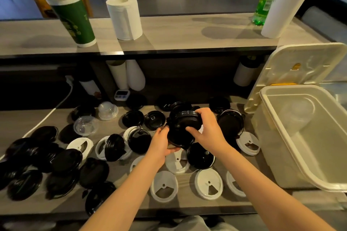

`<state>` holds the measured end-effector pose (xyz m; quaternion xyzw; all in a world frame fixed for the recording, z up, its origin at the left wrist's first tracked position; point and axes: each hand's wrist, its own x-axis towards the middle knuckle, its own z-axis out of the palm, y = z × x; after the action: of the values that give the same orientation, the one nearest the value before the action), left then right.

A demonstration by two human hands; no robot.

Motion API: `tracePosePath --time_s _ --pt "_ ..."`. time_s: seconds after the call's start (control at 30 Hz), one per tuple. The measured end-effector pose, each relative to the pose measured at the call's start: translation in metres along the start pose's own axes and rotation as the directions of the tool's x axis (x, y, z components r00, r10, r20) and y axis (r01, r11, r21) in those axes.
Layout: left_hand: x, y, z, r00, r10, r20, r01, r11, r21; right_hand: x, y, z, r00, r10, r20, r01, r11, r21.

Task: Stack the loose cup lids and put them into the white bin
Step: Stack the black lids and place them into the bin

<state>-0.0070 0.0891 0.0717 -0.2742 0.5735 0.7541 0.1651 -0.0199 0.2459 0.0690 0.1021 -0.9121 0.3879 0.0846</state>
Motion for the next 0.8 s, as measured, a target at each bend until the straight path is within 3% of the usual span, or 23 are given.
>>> tracePosePath --time_s 0.1,0.33,0.57,0.67,0.8 --pt "0.003 0.003 -0.012 1.000 -0.001 -0.009 0.001 0.997 -0.073 -0.007 -0.006 0.009 0.987 -0.158 0.004 0.158 0.987 -0.003" --pt "-0.001 0.004 -0.030 0.998 0.062 -0.015 -0.063 0.996 -0.057 -0.019 -0.016 0.028 0.940 -0.326 -0.100 0.306 0.936 -0.176" --pt "-0.007 0.004 -0.043 0.998 -0.002 0.058 0.021 0.946 -0.325 -0.022 -0.025 0.035 0.954 -0.284 0.100 0.300 0.926 -0.229" --pt "-0.007 0.004 -0.048 0.993 0.004 0.117 0.033 0.948 -0.316 -0.025 -0.033 0.039 0.951 -0.282 0.127 0.306 0.917 -0.257" --pt "-0.005 -0.003 -0.054 0.978 -0.006 0.207 0.061 0.964 -0.261 -0.028 -0.037 0.044 0.954 -0.294 0.057 0.297 0.910 -0.290"
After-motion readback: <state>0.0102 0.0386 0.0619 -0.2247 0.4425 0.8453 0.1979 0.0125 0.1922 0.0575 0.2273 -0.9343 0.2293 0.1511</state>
